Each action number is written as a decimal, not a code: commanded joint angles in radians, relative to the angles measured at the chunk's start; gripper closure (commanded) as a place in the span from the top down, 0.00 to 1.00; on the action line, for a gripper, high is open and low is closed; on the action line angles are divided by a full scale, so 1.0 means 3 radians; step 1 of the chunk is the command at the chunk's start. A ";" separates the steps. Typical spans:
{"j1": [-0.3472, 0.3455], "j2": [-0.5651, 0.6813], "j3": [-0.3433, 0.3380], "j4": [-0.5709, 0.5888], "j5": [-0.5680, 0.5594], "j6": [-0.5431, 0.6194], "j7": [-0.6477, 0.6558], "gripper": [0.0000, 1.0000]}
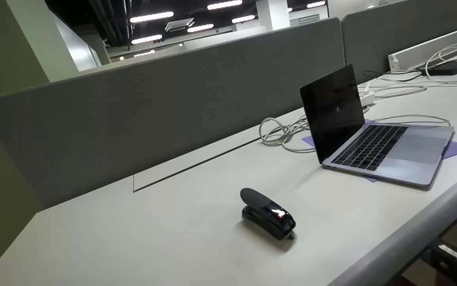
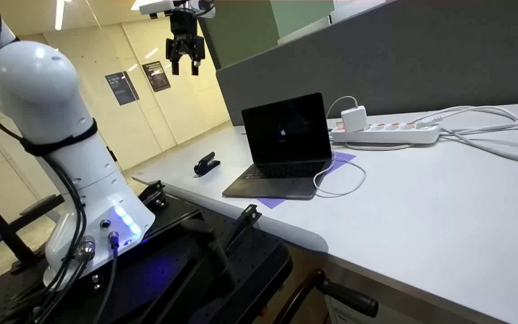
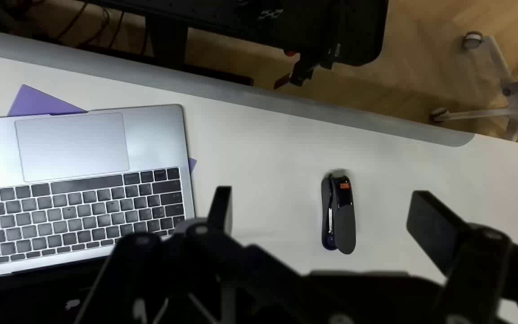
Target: Close the laptop
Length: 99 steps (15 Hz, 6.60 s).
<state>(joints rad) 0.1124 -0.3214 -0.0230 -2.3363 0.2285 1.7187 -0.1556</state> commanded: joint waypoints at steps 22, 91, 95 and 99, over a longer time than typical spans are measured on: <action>-0.0327 0.0115 0.0022 -0.0035 -0.0786 0.1542 -0.0026 1.00; -0.0477 0.1077 0.0221 -0.0390 -0.0743 0.2397 -0.1117 0.00; -0.0450 0.0816 0.0204 -0.0522 -0.0554 0.2064 -0.1155 0.00; -0.0443 0.0609 0.0127 -0.0608 -0.0474 0.1699 -0.1075 0.00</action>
<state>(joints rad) -0.0326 -0.0612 0.0451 -2.4706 0.0668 2.3021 -0.4971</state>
